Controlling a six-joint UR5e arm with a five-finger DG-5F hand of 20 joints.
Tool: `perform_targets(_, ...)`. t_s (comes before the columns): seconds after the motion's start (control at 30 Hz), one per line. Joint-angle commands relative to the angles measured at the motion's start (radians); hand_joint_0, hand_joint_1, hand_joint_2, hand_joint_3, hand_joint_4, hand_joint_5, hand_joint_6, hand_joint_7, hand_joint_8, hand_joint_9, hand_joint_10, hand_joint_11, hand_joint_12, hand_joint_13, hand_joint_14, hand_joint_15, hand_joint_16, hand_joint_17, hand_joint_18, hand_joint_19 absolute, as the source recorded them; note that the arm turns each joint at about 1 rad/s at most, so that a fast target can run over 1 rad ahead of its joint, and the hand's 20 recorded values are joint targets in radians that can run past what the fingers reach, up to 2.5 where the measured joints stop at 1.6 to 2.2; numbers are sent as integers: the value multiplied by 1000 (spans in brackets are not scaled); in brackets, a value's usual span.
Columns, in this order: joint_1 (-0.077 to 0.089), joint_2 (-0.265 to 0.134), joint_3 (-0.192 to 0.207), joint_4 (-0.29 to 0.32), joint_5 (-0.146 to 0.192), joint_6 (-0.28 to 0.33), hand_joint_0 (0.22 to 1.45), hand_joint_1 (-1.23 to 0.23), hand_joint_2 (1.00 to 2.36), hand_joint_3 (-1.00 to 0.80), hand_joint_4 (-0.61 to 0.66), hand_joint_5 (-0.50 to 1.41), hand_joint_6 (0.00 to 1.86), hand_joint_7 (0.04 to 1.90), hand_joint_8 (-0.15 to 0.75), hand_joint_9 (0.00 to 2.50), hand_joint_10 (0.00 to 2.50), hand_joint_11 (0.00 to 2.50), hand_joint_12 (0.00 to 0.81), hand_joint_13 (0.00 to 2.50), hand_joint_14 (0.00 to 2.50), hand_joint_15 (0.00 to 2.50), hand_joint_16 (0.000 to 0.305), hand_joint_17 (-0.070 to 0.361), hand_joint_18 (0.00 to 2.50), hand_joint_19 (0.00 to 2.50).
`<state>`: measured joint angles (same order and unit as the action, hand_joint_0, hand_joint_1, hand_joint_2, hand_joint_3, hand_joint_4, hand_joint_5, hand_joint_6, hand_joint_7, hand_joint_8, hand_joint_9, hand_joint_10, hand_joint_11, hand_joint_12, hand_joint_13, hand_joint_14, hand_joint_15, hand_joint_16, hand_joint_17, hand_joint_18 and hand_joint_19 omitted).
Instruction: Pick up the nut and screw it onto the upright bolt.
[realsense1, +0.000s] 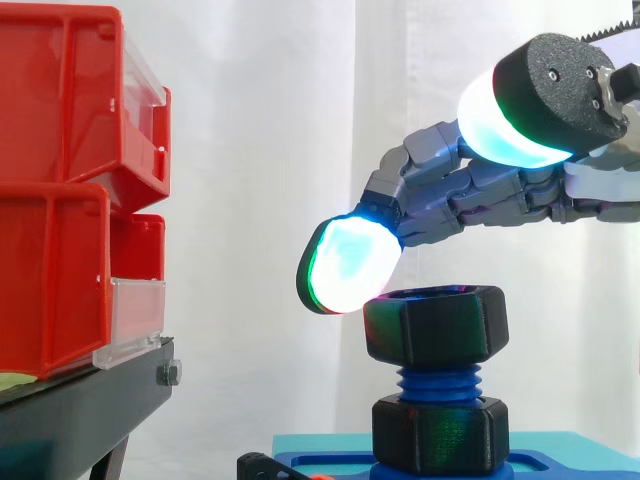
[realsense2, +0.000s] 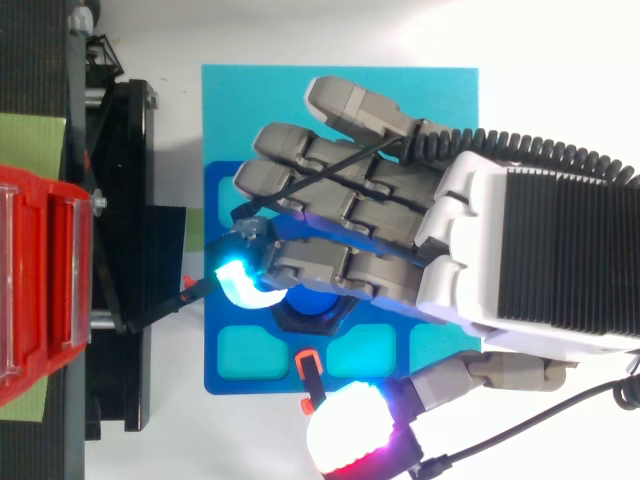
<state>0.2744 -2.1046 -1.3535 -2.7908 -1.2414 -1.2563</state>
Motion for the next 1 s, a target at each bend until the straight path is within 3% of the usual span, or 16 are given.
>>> perform_targets(0.0, -4, 0, -1, 0, -4, 1, 468, -176, 1000, -500, 186, -131, 502, 715, 221, 249, 0, 0, 343, 0, 0, 0, 48, 107, 0, 0)
perform_targets(0.5, -9, 0, -1, 13, -7, 0, 468, -182, 1000, -500, 251, -116, 503, 909, 253, 290, 0, 0, 343, 15, 0, 0, 46, 103, 0, 0)
perform_targets(0.97, -31, 2, -1, 10, -15, -2, 479, -207, 1000, -500, 259, -80, 504, 1133, 283, 439, 0, 0, 339, 131, 0, 0, 42, 96, 0, 0)
